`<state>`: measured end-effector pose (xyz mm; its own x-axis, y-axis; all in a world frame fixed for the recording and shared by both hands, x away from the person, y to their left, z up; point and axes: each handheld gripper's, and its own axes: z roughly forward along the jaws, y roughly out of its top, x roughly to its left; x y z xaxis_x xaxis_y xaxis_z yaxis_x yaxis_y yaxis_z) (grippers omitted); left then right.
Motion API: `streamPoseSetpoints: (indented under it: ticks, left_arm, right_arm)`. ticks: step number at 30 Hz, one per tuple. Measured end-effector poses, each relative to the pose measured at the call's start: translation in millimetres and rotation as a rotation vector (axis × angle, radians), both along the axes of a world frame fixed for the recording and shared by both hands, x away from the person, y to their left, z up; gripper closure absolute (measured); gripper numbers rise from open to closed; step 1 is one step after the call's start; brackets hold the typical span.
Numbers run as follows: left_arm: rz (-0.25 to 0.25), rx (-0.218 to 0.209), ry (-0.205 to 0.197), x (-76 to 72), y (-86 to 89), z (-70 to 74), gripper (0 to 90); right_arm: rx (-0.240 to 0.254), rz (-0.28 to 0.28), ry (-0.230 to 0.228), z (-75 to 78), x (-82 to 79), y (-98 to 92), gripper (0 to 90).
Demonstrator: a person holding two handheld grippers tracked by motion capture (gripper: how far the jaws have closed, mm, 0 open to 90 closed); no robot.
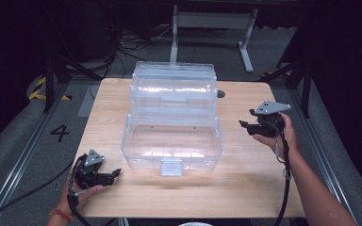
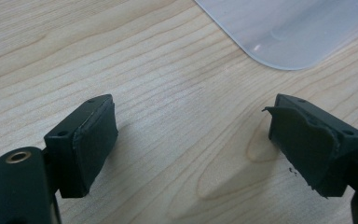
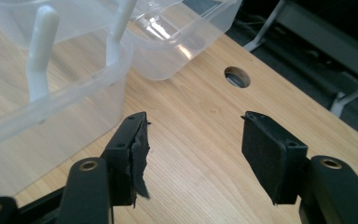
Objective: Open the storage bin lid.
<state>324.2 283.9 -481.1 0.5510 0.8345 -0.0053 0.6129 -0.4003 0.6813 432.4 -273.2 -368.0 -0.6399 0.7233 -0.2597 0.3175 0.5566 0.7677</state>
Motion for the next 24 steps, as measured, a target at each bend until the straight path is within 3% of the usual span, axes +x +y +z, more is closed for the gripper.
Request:
streamPoseSetpoints:
  ticks: [5, 11, 14, 24]
  left_arm:
    - [0.0, 0.0, 0.0, 0.0, 0.0, 0.0, 15.7]
    - [0.0, 0.0, 0.0, -0.1, 0.0, 0.0, 15.7]
    - [0.003, 0.002, -0.001, -0.1, -0.2, 0.0, 15.7]
    - [0.003, 0.0, -0.003, 0.5, -0.6, -0.2, 15.4]
  right_arm:
    - [-0.011, -0.004, 0.017, -12.6, -14.5, -8.8, 41.0]
    - [0.016, 0.001, -0.001, -29.9, -40.0, -20.9, 38.9]
    - [0.001, -0.002, -0.007, -36.2, -51.0, -26.8, 38.3]
    - [0.006, -0.012, -0.009, -52.9, -76.1, -42.3, 36.5]
